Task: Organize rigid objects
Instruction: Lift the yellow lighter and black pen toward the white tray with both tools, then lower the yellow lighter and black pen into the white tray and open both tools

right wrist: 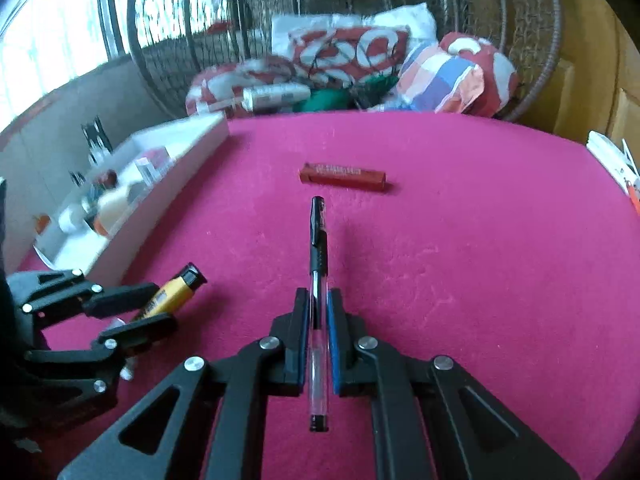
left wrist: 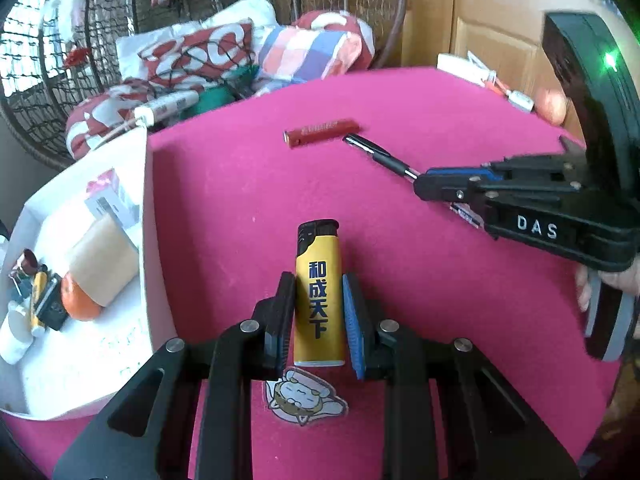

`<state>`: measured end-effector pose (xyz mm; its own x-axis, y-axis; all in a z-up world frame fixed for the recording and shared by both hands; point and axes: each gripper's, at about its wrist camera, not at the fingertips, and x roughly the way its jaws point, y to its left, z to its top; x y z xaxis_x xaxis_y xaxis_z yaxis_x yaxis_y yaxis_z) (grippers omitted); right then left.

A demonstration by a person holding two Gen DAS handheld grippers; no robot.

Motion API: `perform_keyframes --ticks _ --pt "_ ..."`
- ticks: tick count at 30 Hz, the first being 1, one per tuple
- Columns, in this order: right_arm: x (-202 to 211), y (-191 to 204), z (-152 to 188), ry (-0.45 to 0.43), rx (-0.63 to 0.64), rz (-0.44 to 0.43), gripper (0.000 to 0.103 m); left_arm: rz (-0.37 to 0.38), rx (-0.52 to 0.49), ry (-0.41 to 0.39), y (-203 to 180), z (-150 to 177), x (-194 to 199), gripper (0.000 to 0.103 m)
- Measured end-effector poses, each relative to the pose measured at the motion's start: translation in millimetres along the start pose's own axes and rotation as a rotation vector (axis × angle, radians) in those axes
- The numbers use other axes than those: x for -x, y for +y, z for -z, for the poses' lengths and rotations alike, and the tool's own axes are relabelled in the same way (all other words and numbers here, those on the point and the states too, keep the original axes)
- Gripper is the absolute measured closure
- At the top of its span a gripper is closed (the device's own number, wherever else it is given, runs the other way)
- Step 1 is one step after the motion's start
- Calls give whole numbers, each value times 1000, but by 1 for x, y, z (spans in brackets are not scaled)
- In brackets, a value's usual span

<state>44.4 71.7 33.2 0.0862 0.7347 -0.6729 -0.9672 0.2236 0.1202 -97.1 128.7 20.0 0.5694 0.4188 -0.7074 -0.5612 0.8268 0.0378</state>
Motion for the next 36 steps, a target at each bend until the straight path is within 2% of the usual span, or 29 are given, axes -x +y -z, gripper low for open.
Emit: perform_keyframes --ticks 7,13,19,25,36 --pt "47 20 -27 -173 29 -35 97 -19 47 -140 8 -16 47 80" --pt "76 51 -49 -268 93 -70 97 -41 93 -238 27 -27 86 80" --pt "87 79 -62 -307 155 -96 97 -82 142 -293 50 -27 111 80" --pt "86 102 -77 -318 189 -127 97 -141 220 -326 90 -18 132 80" --pt "75 142 -85 -311 265 -170 97 -207 333 -355 142 8 153 80"
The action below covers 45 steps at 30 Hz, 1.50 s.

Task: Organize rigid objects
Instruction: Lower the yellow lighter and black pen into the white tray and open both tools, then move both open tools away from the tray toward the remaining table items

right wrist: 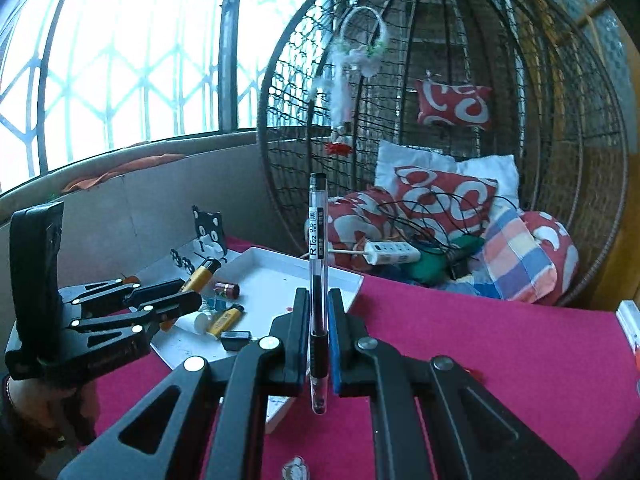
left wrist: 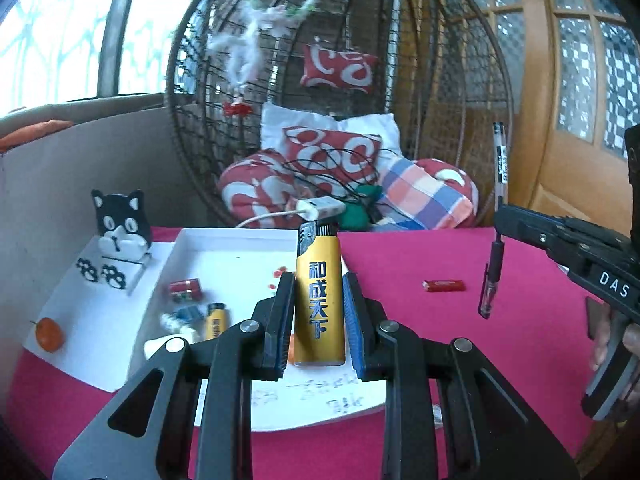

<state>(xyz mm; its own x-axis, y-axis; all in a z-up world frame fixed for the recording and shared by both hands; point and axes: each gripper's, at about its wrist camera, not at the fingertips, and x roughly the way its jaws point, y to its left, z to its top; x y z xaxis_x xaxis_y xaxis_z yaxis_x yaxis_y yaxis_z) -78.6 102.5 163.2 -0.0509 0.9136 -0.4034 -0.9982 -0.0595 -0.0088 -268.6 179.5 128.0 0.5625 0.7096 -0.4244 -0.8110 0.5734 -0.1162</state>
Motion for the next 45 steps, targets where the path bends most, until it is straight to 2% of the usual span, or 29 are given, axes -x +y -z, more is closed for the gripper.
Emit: perform_keyframes --ticks 7,16,19,25,29,31,32,33,34,35,36,37,40,45 --pt "-18 19 -7 21 11 -54 97 -58 46 -11 33 -6 -1 80" --pt "-73 44 -4 132 -28 -145 97 -95 122 83 69 -5 -43 80" --pt "-98 52 1 178 -20 -144 97 -108 158 147 80 2 -72 80" --pt "-148 55 16 270 -43 -139 96 -122 183 198 83 5 -104 80" --pt "-166 58 22 303 -38 -125 95 -115 196 219 84 6 -115 80" --pt "-171 58 25 320 -31 -110 95 -112 201 221 84 6 -115 75" --pt "-172 58 27 323 -28 -103 94 -117 201 222 85 7 -115 61" --pt "-172 58 29 325 -20 -92 93 -128 204 213 86 7 -113 36" --pt "-172 58 30 322 -12 -81 81 -130 207 202 87 7 -112 24" --pt "-171 58 31 315 -7 -77 47 -132 210 187 87 8 -109 8" --pt "-170 58 32 304 -8 -80 24 -142 209 176 88 8 -106 0" --pt "-166 58 32 279 -7 -78 0 -150 207 171 88 8 -105 0" --pt "-162 60 32 267 25 -44 0 -193 204 147 88 9 -96 0" --pt "-154 61 30 250 31 -42 0 -198 222 106 87 10 -79 0"
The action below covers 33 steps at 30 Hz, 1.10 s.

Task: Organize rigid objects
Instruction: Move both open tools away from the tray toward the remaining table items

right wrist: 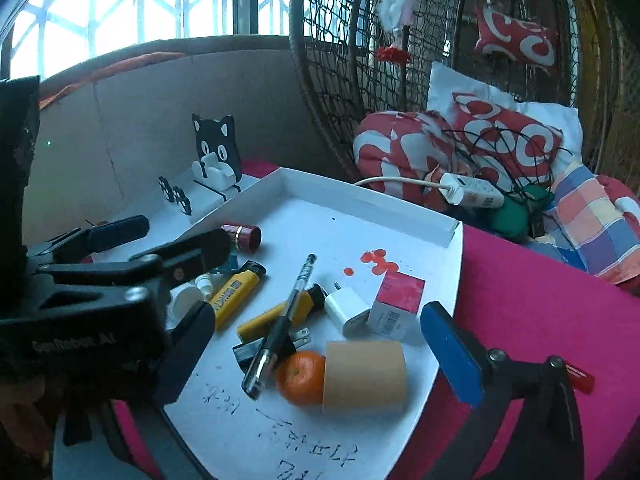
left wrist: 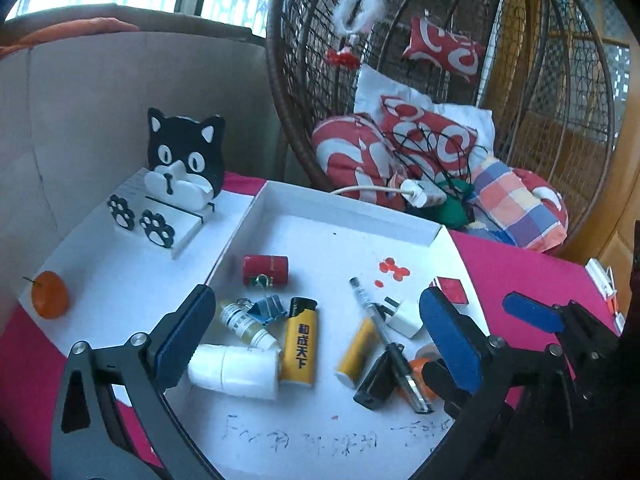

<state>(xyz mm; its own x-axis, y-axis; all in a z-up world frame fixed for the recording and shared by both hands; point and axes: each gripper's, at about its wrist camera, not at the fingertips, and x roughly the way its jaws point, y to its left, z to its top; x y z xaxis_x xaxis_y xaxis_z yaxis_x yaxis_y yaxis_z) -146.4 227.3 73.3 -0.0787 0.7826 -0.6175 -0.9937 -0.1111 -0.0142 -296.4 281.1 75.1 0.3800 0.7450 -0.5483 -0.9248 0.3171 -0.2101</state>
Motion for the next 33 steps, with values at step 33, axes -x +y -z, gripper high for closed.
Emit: perform_keyframes --ticks 33 --pt "144 -98 48 -258 -239 134 0 24 -172 -88 -80 22 63 0"
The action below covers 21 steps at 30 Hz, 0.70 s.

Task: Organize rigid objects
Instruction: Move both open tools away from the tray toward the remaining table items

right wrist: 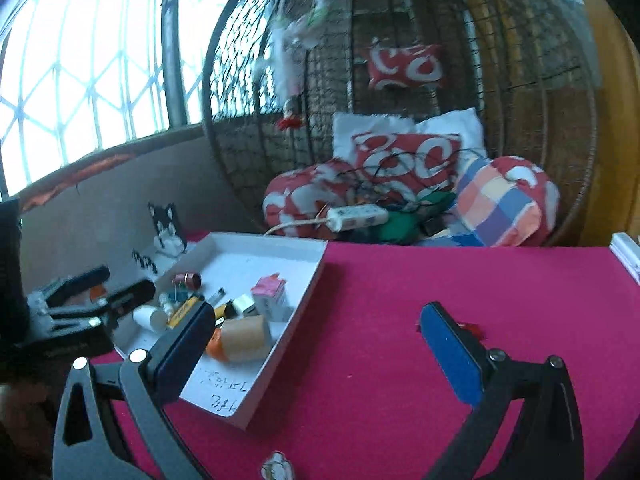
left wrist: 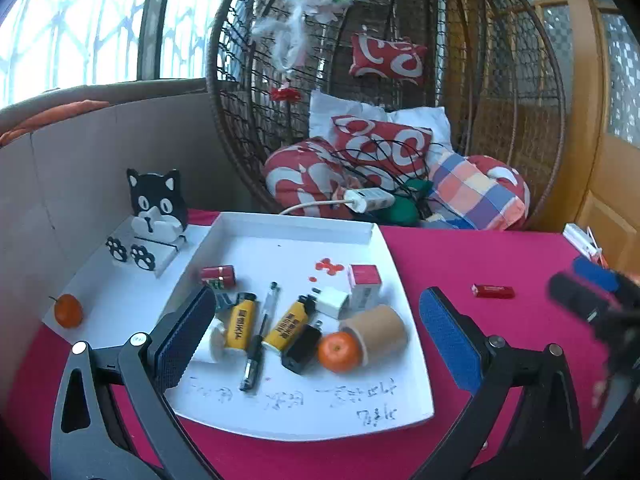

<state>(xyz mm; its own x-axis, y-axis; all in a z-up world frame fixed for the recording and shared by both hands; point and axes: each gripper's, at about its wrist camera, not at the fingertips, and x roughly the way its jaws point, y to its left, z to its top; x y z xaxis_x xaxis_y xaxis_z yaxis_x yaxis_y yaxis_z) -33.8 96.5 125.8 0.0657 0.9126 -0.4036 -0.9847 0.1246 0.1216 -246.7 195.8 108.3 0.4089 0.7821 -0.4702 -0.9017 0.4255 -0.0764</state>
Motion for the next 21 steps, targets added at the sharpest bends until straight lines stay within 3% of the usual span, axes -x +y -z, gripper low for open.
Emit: perform_keyframes --ticks 10,13,16,21 --pt "80 -47 -20 -303 -173 -11 0 41 -60 8 -28 3 4 0" --pt "84 -66 -21 -255 -233 -116 0 92 -76 9 -32 6 8 0" --pt "88 -78 -13 -238 -237 -62 0 251 -118 42 -40 17 15 0" --pt "88 -94 9 -214 -259 -1 0 527 -252 180 -73 53 26 0"
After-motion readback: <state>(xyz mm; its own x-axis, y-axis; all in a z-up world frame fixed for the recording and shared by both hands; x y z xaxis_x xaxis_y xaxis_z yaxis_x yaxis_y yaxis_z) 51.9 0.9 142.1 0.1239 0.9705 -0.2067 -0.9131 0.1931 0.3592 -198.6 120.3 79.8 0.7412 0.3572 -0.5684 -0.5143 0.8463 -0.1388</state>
